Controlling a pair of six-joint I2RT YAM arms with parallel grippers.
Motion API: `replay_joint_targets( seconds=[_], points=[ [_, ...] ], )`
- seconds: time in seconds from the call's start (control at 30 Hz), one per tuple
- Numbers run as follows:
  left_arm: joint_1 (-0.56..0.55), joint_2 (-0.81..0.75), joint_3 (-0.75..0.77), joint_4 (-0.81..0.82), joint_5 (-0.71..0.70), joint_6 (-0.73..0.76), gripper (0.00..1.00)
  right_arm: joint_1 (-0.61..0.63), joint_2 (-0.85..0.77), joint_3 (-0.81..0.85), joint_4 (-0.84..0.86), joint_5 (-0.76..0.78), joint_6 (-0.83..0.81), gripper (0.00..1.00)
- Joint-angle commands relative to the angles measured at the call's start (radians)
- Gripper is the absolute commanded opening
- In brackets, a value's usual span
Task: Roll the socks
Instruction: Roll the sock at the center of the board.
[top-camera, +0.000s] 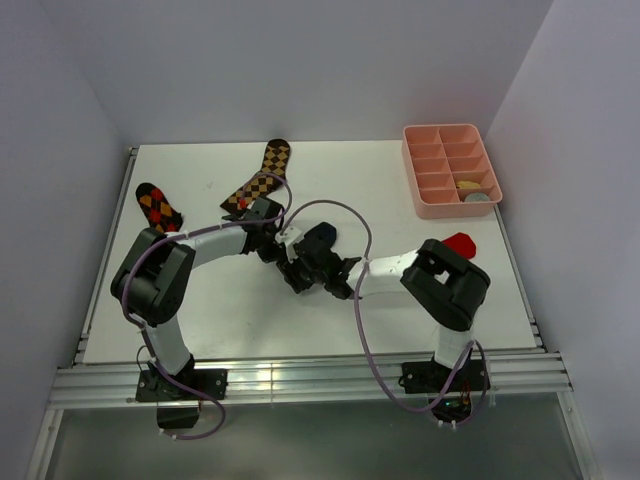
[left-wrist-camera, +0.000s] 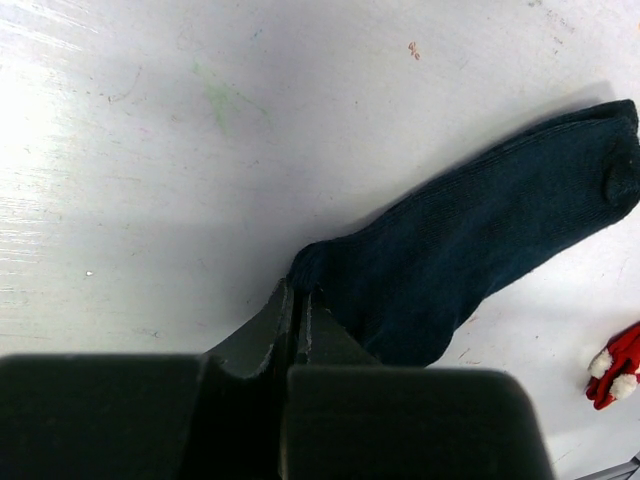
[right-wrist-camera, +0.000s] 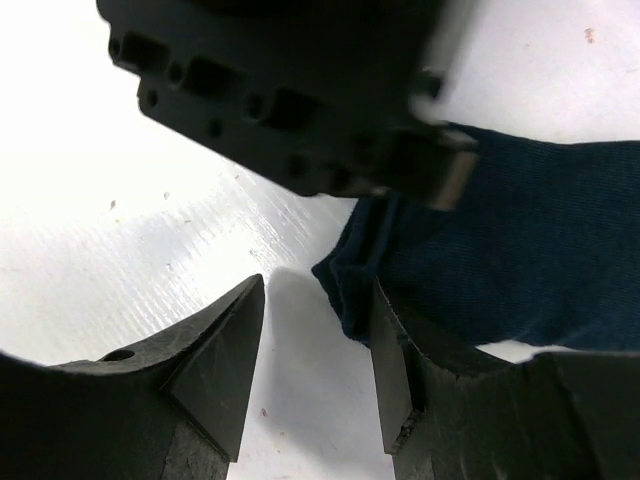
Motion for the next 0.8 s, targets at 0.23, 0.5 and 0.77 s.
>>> replay_joint_targets(
  seconds=[0.23,0.5,0.77],
  points=[
    [-0.003,0.006,0.018,0.011,0.013,-0.03,0.0,0.084,0.114,0.098,-0.022,0.306,-0.062,0.45],
    [-0.005,-0.002,0.015,0.011,0.013,-0.022,0.0,0.085,0.165,0.141,-0.093,0.423,0.008,0.0],
    [0.004,-0.037,0.003,0.029,-0.016,-0.028,0.1,-0.017,0.078,0.112,-0.161,0.03,0.164,0.0]
  ],
)
